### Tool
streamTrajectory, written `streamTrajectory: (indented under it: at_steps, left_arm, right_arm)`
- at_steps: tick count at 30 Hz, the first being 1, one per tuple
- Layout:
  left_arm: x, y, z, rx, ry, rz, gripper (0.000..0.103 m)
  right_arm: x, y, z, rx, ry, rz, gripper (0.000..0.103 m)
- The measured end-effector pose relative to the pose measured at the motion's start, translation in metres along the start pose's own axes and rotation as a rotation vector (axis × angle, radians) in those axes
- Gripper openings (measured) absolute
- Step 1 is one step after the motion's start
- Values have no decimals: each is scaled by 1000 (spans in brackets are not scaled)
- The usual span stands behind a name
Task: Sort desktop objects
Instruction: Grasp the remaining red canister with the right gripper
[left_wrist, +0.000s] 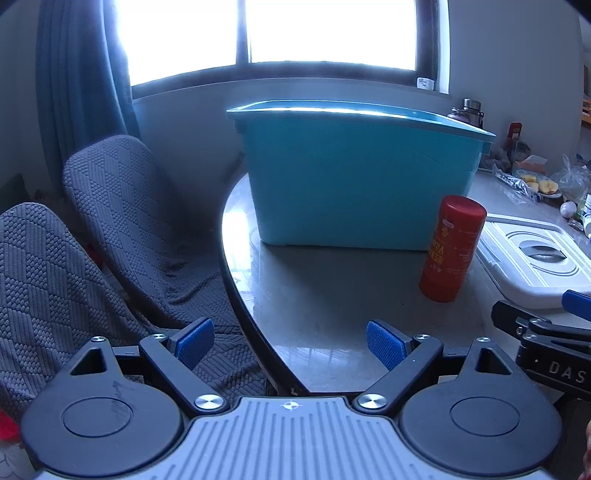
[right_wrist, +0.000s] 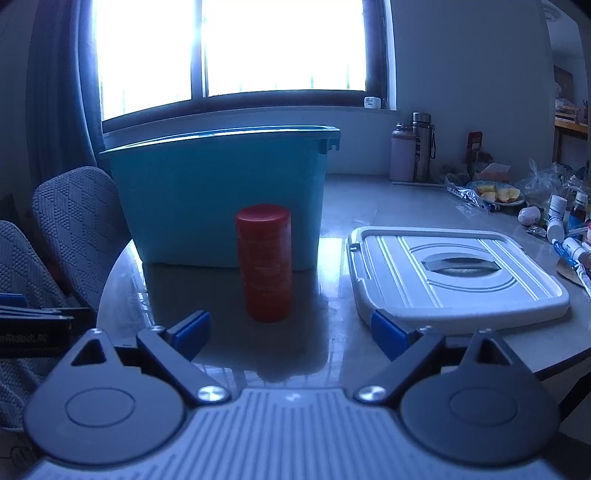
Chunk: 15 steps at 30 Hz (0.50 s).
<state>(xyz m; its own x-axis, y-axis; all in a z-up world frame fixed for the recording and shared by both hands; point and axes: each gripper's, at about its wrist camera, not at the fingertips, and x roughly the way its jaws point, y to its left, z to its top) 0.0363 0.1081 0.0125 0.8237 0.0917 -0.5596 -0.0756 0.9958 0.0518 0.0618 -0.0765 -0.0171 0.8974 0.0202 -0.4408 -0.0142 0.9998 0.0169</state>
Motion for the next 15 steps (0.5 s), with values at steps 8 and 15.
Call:
streamTrajectory:
  at_steps: [8,15]
  left_arm:
    - [12,-6,5,11,5,-2,91]
    - [24,-5,11,17,11,11,91]
  right_arm:
    - [21,1,4,-9,8,8,94]
    - [40,3,12,-16,10,13,94]
